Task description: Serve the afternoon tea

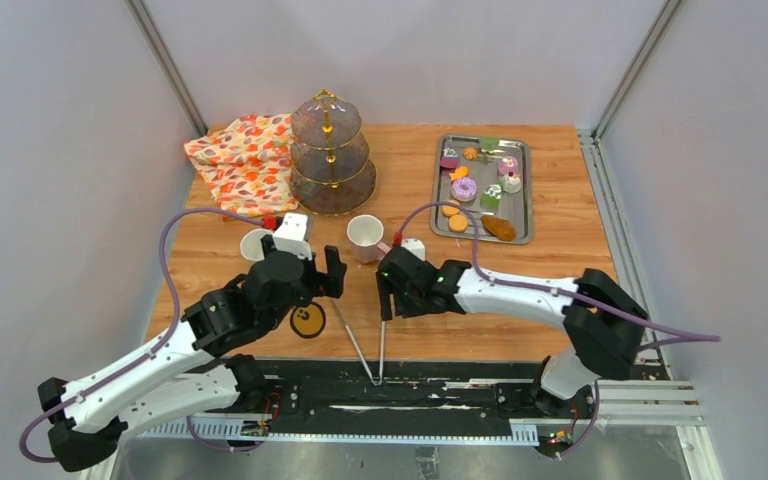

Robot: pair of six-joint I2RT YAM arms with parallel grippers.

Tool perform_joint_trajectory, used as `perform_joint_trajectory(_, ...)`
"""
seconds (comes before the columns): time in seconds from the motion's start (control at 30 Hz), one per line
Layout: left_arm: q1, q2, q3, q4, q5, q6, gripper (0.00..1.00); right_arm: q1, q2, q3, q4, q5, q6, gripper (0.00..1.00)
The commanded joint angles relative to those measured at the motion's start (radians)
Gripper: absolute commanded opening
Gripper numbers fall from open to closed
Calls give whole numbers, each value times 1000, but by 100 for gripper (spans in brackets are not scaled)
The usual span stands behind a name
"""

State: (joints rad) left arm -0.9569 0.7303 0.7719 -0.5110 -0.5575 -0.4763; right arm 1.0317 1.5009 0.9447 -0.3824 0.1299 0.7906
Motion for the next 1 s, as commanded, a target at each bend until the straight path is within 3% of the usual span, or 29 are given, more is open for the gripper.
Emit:
perform_joint_trajectory(0.0,6,-33,-6,-24,-90,-28,98,46,122,92,25,59,47,73)
perform_joint_trajectory(0.13,6,-41,-8,-39,-103,-33,98,68,210,151,6,90,47,63)
perform_joint_trajectory(0.4,6,-41,-14,-32,-111,-25,98,79,239,136,-22,125,80,17)
perform_joint_trajectory(0.53,6,-40,-9,-28,-111,-23,98,75,187,100,-80,186,70,2)
perform_joint_trajectory(0.67,6,-40,-3,-28,-108,-17,98,43,94,48,-176,256,4,1)
perform_joint_trajectory(0.97,6,-11,-7,16,-85,-18,98,-69,-107,-15,-309,397,-313,1)
